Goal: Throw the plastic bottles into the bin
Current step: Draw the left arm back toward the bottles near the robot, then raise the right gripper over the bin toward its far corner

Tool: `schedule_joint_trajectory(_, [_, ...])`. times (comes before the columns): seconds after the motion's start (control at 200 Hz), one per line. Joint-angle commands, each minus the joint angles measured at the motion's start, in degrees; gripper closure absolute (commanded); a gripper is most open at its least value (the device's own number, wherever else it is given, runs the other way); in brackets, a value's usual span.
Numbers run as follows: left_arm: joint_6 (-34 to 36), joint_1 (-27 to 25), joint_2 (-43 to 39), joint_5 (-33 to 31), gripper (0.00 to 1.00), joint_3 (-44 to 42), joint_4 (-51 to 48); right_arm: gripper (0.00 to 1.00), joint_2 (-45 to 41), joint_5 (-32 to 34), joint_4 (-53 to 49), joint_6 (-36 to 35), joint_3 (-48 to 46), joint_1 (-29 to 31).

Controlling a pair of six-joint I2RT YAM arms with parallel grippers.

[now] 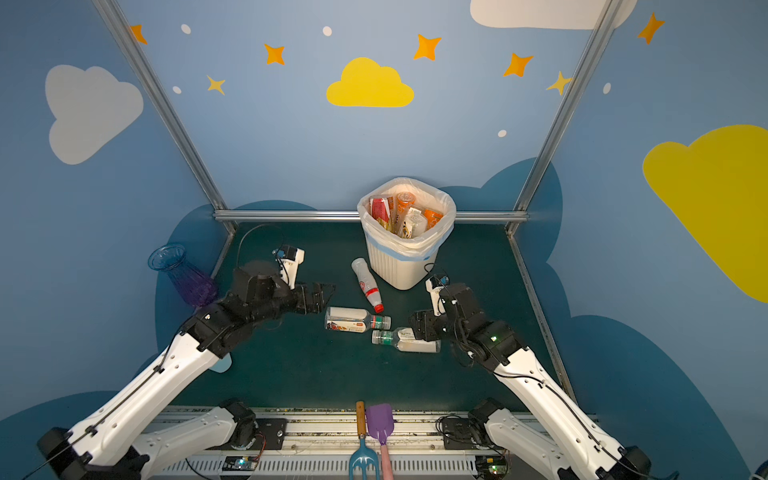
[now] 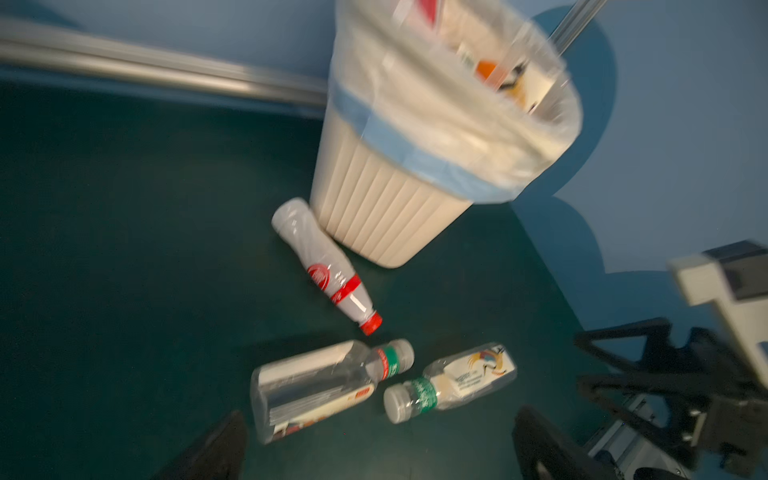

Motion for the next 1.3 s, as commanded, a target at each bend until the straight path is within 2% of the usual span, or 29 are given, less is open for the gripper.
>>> schedule_joint_trajectory(0.0, [-5.3, 0.9, -4.1, -2.3, 0.0, -5.4, -3.1, 0.22, 0.4, -4.0, 4.0, 1.4, -0.4, 0.7])
schedule_joint_trajectory(0.18, [-9.3, 2.7, -9.0, 0.3, 0.0, -11.1, -3.3, 0.25, 6.0, -3.9, 2.5, -0.5, 2.5, 3.2])
schedule_joint_trajectory(0.33, [-11.5, 3.4, -11.7, 0.8, 0.0, -15.4, -2.0, 0.19, 4.1, 5.8, 2.8, 1.7, 4.7, 2.4])
schedule_joint_trajectory(0.531, [-12.0, 5.6, -12.8, 2.6, 0.0, -16.4, -1.2, 0.19, 6.7, 4.1, 1.3, 0.7, 14.7, -5.4])
schedule_joint_trajectory(0.646, [-12.0, 6.5, -13.1, 3.3, 0.0, -16.7, -1.2, 0.18, 9.7, 2.5, 1.9, -0.4, 23.1, -13.1])
schedule_joint_trajectory(0.816, [-12.1, 7.1, -13.8, 3.6, 0.0, -17.2, -1.0, 0.18, 23.4, -0.4, -2.7, -2.1, 40.9, -23.9])
schedule_joint_trajectory(0.981, [-11.5, 7.8, -13.8, 3.8, 0.0, -16.7, -1.6, 0.18, 38.8, -6.5, -5.7, -1.4, 55.4, -30.7])
schedule_joint_trajectory(1.171, [-10.8, 8.9, -13.9, 3.7, 0.0, -16.0, -2.5, 0.19, 53.9, -13.5, -10.9, -1.1, 70.5, -33.0])
schedule_joint_trajectory(1.292, [-10.5, 9.6, -13.8, 3.7, 0.0, -15.6, -2.7, 0.21, 59.7, -17.3, -12.6, -1.7, 76.2, -33.1])
